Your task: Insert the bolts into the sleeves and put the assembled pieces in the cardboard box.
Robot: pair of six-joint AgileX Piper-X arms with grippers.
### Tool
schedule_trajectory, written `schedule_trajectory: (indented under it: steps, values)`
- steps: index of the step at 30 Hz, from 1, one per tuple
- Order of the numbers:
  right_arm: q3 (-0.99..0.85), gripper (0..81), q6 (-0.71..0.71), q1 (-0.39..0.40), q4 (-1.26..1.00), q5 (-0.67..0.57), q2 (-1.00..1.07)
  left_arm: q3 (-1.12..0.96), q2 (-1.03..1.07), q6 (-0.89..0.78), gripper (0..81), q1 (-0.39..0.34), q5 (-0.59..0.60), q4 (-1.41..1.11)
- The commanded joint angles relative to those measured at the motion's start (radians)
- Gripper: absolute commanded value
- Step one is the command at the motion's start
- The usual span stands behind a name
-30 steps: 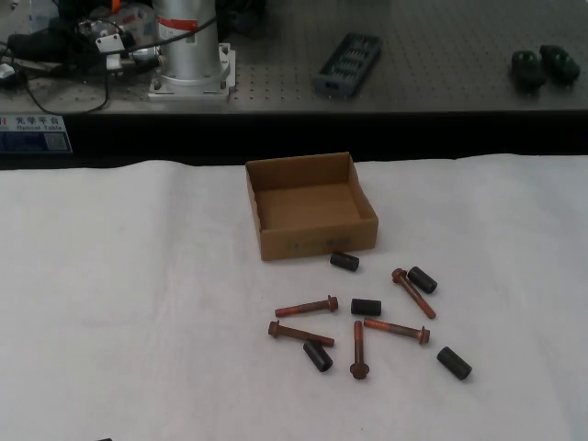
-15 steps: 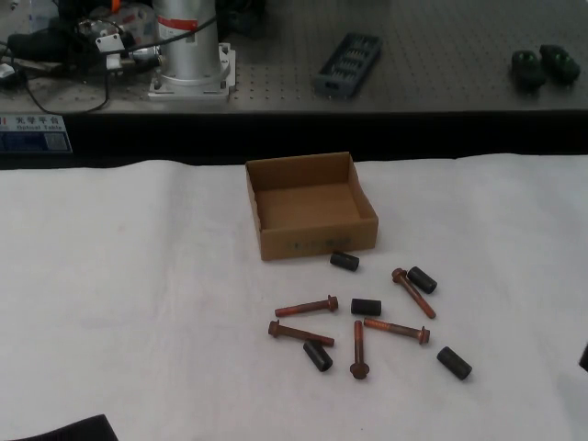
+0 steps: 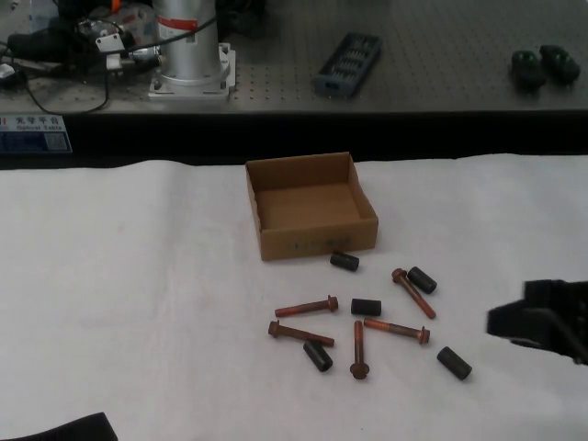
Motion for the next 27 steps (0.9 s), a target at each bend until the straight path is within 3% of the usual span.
schedule_trajectory:
  steps: [1,5,10,20,27]
  values:
    - [-0.039,28.4,-0.015,0.040,-0.006,-0.006,0.044,-0.011,0.000,-0.016,69.2,0.001,0.006,-0.023]
    - [-0.099,28.4,-0.069,0.120,0.022,0.042,0.123,-0.011,0.000,-0.016,69.2,0.001,0.006,-0.023]
    - [-0.200,28.6,-0.264,0.183,0.184,0.194,0.216,-0.011,0.000,-0.016,69.2,0.001,0.006,-0.023]
    - [-0.405,28.6,-0.625,0.196,0.447,0.440,0.415,-0.011,0.000,-0.016,69.2,0.001,0.006,-0.023]
    - [-0.416,28.6,-0.642,0.196,0.446,0.471,0.510,-0.011,0.000,-0.016,69.2,0.001,0.002,-0.023]
